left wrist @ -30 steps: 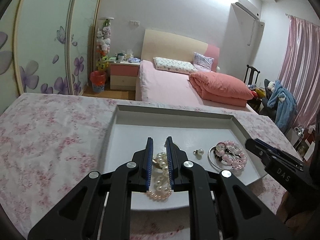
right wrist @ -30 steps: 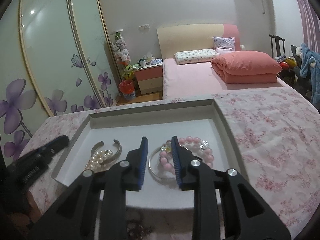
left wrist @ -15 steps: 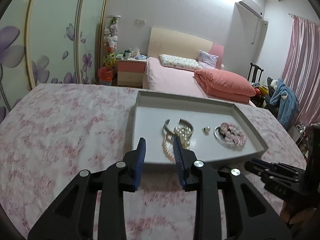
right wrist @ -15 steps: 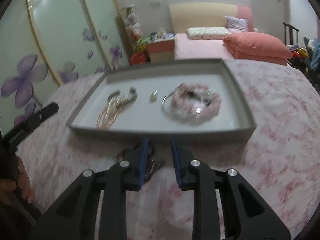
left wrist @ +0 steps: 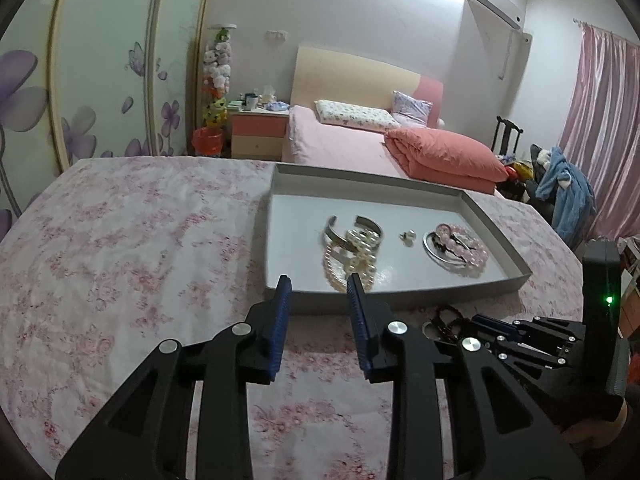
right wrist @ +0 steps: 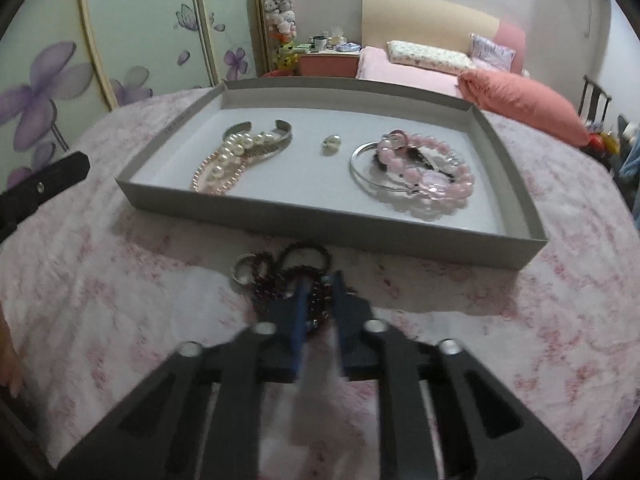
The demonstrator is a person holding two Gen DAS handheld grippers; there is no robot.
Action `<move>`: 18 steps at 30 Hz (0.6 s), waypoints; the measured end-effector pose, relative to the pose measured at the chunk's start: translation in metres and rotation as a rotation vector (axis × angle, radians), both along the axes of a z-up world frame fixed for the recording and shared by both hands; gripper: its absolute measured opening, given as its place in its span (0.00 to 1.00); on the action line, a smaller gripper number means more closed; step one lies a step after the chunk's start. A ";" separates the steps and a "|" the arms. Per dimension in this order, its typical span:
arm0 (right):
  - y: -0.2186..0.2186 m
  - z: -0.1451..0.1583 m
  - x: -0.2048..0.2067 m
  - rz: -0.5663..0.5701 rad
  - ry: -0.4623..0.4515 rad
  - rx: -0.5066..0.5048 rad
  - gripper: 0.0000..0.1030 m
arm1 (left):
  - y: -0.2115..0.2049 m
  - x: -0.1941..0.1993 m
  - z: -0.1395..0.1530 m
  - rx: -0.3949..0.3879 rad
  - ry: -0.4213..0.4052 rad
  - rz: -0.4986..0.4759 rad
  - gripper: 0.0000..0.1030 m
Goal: Organize jewelry
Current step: 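Grasp the silver ring with the left tool while the right tool grasps the dark red beaded bracelet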
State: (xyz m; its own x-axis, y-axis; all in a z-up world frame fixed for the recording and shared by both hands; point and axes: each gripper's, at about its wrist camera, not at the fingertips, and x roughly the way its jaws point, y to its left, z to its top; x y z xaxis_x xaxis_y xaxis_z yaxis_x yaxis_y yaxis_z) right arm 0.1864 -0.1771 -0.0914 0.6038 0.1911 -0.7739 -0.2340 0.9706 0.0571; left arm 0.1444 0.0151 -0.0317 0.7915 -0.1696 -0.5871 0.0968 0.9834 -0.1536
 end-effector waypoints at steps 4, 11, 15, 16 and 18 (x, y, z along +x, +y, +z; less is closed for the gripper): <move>-0.024 -0.001 0.000 -0.084 -0.002 -0.006 0.09 | -0.018 0.001 -0.005 0.011 0.023 -0.062 0.29; -0.060 -0.002 0.004 -0.188 0.004 0.013 0.09 | -0.065 0.006 -0.019 0.057 0.082 -0.195 0.40; -0.063 -0.003 0.004 -0.186 0.001 0.021 0.09 | -0.093 0.012 -0.032 0.108 0.136 -0.262 0.40; -0.064 -0.003 0.005 -0.185 0.001 0.023 0.09 | -0.098 0.014 -0.036 0.119 0.150 -0.268 0.40; -0.065 -0.002 0.004 -0.183 0.002 0.031 0.09 | -0.108 0.020 -0.044 0.148 0.183 -0.266 0.40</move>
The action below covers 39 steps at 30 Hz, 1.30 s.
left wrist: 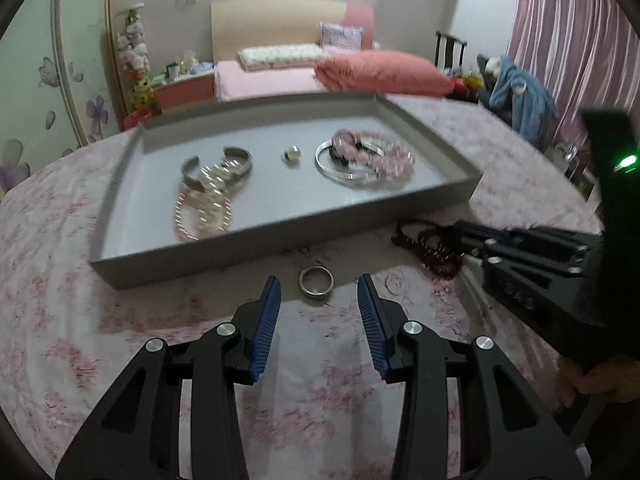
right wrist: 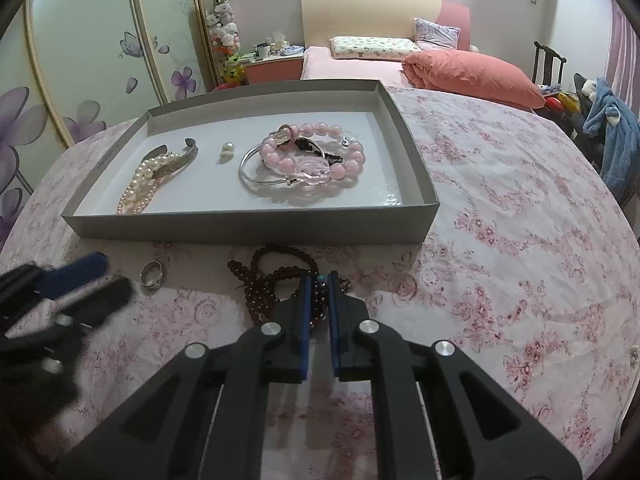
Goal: Organize jewelry
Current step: 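Grasp the silver ring with the left tool while the right tool grasps the dark red beaded bracelet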
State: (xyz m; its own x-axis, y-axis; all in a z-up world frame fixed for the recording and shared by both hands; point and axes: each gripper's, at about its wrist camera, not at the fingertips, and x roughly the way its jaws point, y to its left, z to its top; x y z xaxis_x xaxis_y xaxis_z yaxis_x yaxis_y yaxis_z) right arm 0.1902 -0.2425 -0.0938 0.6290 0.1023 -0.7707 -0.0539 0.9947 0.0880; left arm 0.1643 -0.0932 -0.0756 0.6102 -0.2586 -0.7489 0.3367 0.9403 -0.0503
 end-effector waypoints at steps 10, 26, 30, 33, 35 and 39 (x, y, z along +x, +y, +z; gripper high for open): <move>-0.002 0.000 0.000 0.008 0.008 0.017 0.09 | -0.009 0.015 -0.008 0.055 0.016 0.040 0.22; 0.018 0.003 -0.007 0.103 0.008 0.065 0.15 | 0.063 0.005 -0.006 0.084 0.013 0.183 0.22; 0.009 0.006 -0.009 0.083 0.002 0.080 0.25 | 0.064 0.005 -0.006 0.077 0.015 0.183 0.22; 0.012 0.004 -0.008 0.093 0.009 0.082 0.30 | 0.066 0.005 -0.006 0.075 0.016 0.183 0.22; 0.015 0.004 -0.007 0.104 0.009 0.074 0.34 | 0.066 0.005 -0.006 0.076 0.016 0.183 0.22; 0.023 0.001 -0.005 0.121 0.021 0.056 0.39 | 0.066 0.005 -0.006 0.076 0.016 0.183 0.23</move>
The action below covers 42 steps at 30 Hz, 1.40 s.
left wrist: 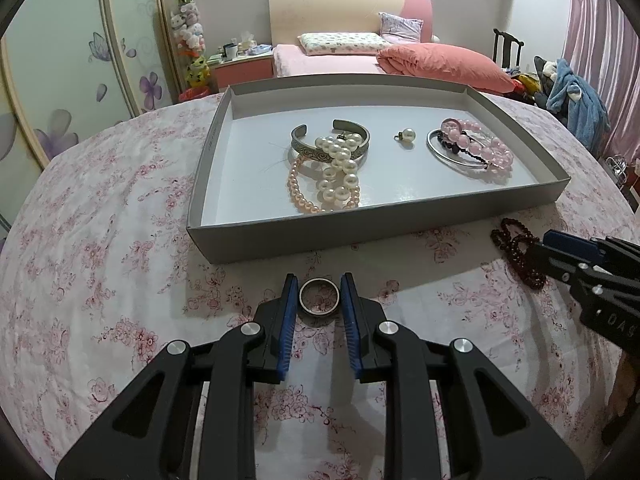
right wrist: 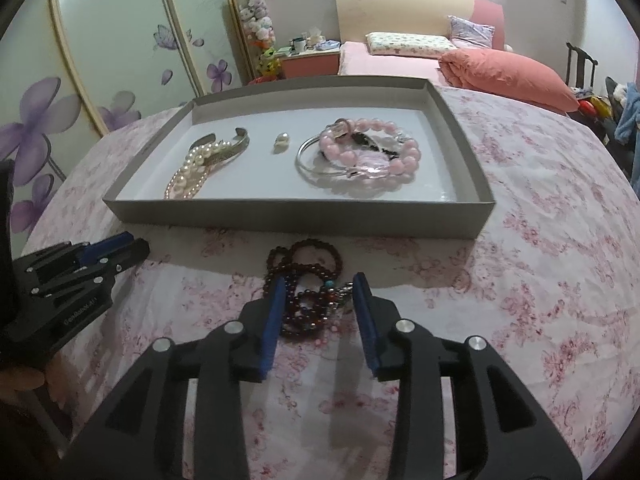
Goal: Organize jewelry
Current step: 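Grasp the silver ring with the left tool while the right tool grasps the dark red beaded bracelet, then carry the ring and beaded bracelet over the gray tray and lower them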
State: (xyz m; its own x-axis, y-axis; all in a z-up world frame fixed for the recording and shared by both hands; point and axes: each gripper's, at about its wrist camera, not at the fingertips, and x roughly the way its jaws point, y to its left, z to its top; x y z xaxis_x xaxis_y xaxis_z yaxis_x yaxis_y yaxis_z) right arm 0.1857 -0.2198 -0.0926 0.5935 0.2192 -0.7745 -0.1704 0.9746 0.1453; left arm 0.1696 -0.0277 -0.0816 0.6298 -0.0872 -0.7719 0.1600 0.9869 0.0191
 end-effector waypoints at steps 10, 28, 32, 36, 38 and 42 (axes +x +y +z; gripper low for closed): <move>0.016 -0.006 -0.006 0.028 -0.017 -0.086 0.45 | 0.000 0.000 0.000 0.000 0.000 0.000 0.23; 0.008 -0.005 -0.005 0.013 -0.018 -0.060 0.16 | -0.001 0.000 0.000 0.001 0.000 0.000 0.23; 0.008 -0.005 -0.004 0.013 -0.019 -0.065 0.16 | 0.000 0.000 0.000 0.001 0.000 0.000 0.23; 0.006 -0.004 -0.005 0.008 -0.022 -0.061 0.15 | 0.001 0.000 0.001 -0.016 0.000 0.000 0.22; 0.004 -0.004 -0.006 -0.006 -0.026 -0.047 0.14 | 0.003 -0.001 0.001 -0.038 0.000 0.005 0.22; -0.004 0.006 -0.012 -0.034 -0.071 -0.018 0.11 | 0.010 -0.011 0.006 -0.070 -0.027 0.013 0.22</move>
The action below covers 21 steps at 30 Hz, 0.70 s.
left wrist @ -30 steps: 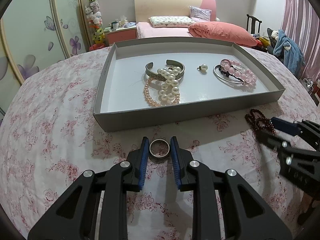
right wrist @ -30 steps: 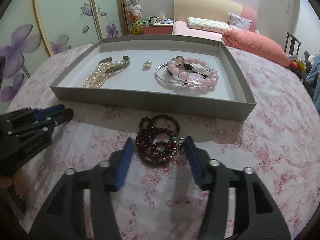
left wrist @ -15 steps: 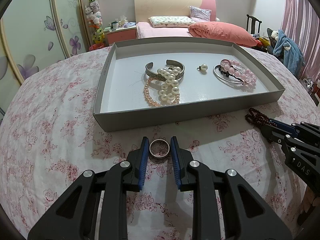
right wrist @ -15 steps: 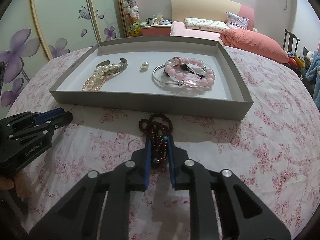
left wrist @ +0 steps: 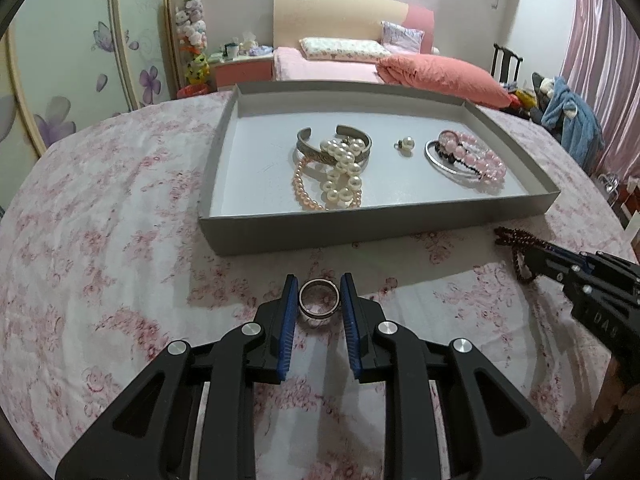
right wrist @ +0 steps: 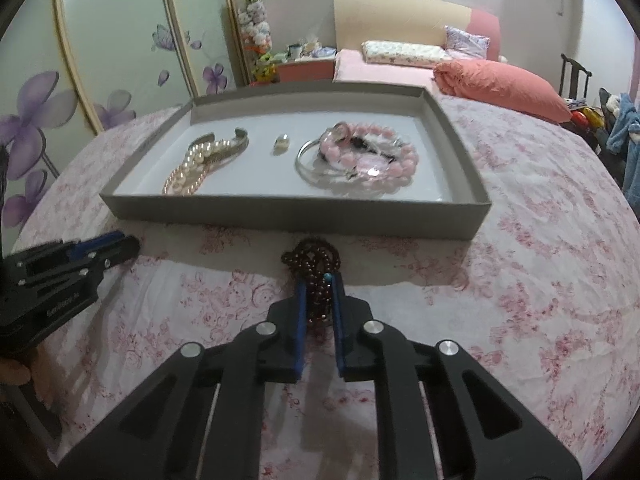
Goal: Organize jewelry
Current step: 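Carry the ring and beaded bracelet over the gray tray and lower them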
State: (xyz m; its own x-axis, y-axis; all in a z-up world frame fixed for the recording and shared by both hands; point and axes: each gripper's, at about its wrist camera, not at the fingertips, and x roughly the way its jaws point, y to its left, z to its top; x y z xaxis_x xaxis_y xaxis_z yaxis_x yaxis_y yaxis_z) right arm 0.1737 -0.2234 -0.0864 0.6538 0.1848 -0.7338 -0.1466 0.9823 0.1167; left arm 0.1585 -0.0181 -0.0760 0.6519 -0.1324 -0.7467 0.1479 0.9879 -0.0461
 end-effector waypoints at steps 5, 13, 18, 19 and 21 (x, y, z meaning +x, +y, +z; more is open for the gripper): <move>-0.005 0.021 -0.012 -0.020 -0.091 0.035 0.11 | 0.007 -0.016 0.013 -0.020 -0.075 0.011 0.22; -0.001 0.063 -0.037 -0.028 -0.280 0.079 0.11 | 0.004 -0.039 0.045 -0.052 -0.230 0.030 0.22; 0.004 0.089 -0.055 -0.040 -0.412 0.083 0.11 | -0.004 -0.054 0.070 -0.060 -0.355 0.036 0.22; 0.005 0.092 -0.058 -0.042 -0.434 0.083 0.11 | -0.006 -0.057 0.074 -0.059 -0.380 0.038 0.22; 0.008 0.100 -0.064 -0.047 -0.482 0.075 0.11 | -0.009 -0.060 0.081 -0.055 -0.415 0.039 0.22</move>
State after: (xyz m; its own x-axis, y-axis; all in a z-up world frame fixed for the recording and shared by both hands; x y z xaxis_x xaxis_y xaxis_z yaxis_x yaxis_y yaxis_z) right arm 0.1095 -0.2158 0.0133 0.9248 0.1879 -0.3308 -0.1572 0.9806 0.1176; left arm 0.0986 -0.0274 0.0051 0.9014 -0.1341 -0.4117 0.1275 0.9909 -0.0436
